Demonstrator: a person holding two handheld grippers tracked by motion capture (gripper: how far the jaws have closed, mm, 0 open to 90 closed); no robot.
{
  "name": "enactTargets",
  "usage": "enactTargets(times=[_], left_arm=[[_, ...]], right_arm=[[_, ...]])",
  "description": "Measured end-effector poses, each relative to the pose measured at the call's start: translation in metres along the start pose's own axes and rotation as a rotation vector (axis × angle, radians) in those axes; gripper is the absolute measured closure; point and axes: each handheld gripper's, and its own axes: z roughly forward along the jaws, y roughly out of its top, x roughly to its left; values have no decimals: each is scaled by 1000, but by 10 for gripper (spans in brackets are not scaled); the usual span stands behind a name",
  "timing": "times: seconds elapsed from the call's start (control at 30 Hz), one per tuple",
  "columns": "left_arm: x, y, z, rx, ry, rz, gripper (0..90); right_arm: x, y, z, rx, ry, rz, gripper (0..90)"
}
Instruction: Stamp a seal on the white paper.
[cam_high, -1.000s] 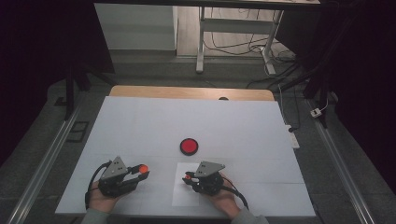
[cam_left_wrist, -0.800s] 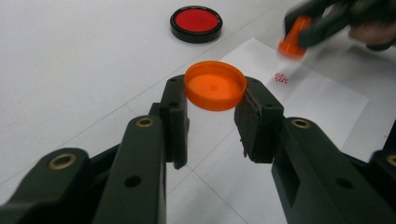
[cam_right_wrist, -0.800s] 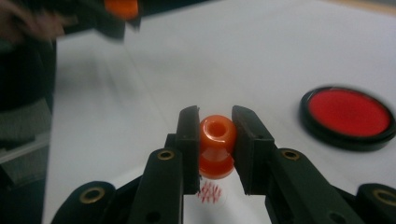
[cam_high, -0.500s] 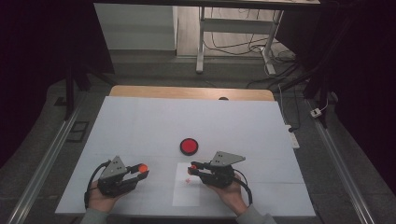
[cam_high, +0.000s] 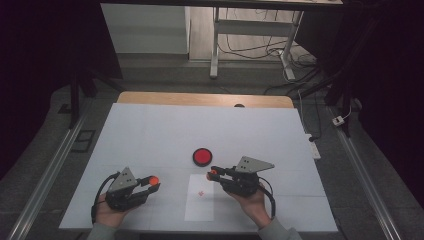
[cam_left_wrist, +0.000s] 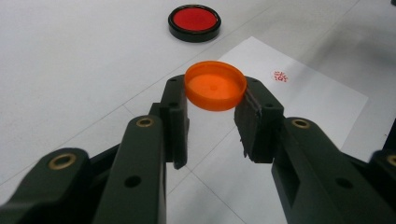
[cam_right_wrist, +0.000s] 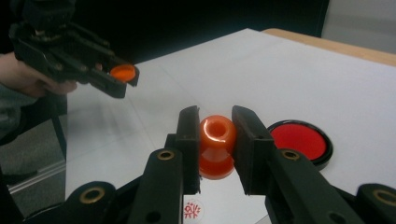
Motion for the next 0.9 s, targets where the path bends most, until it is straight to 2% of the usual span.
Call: enactTargets(times=[0.37, 0.9], left_arm=[[0, 0, 0, 2, -2, 0, 652], [-2, 2, 2, 3, -6, 8, 652]], right_arm=[[-4, 8, -12, -46, -22, 8, 725], [-4, 10, -14, -53, -23, 8, 725]])
